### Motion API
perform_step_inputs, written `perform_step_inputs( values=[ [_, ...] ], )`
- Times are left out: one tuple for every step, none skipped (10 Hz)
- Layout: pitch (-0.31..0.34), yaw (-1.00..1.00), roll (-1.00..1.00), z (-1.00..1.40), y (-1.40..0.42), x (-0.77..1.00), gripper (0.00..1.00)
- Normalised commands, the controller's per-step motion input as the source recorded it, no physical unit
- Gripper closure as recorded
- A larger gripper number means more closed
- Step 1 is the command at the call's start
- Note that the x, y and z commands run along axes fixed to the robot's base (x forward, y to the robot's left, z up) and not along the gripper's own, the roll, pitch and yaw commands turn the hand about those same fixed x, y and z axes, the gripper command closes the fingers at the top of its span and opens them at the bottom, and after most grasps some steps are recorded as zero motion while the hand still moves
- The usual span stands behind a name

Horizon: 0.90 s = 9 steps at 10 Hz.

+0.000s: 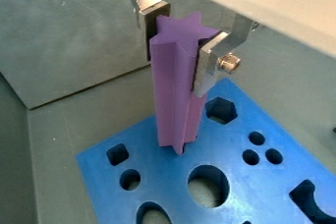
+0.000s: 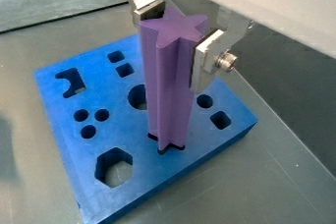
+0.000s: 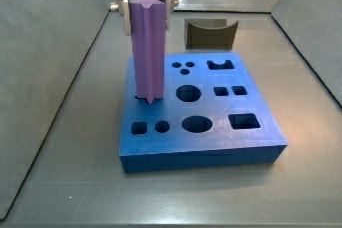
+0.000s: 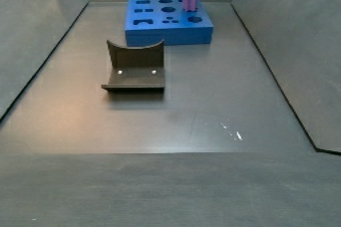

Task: Insert the star object.

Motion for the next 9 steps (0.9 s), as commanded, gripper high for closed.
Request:
perform_step_inputs(
  values=[
    [0.0, 0.27, 0.06, -0.35, 0.0, -0.14, 1.0],
    [-0.057, 0.44, 0.07, -0.36, 0.0, -0.15, 1.0],
    [-0.059, 0.54, 0.09, -0.39, 0.06, -0.09, 1.0],
    [-0.033, 0.45, 0.11, -0.41, 0.02, -0.01, 1.0],
    [-0.01, 0.27, 0.13, -0.57, 0.0, 0.0, 1.0],
    [0.0, 0.0, 0.14, -0.77, -0.01, 0.15, 1.0],
    [0.024, -0.16, 0.2, -0.75, 0.0, 0.13, 1.0],
    [0.04, -0.28, 0.13, -0.71, 0.0, 0.05, 1.0],
    [0.009, -0.31, 0.1, -0.76, 0.0, 0.0, 1.0]
  ],
)
